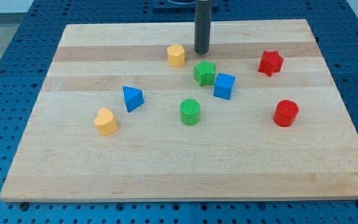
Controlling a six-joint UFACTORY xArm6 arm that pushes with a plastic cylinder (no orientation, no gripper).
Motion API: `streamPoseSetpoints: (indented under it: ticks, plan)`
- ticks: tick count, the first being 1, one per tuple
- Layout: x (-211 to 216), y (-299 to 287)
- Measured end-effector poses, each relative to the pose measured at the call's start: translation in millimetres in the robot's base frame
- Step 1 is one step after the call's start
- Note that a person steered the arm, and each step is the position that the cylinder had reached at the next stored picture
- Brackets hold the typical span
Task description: Move the hexagon diagonally to the top right of triangle
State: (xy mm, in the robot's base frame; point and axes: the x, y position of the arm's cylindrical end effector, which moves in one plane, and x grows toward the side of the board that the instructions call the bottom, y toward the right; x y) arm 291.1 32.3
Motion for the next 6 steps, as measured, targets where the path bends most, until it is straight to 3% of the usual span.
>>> streamPoseSetpoints:
  ticks: [4, 6]
  plan:
    - [6.0, -23.5]
    - [-11.6, -22.8]
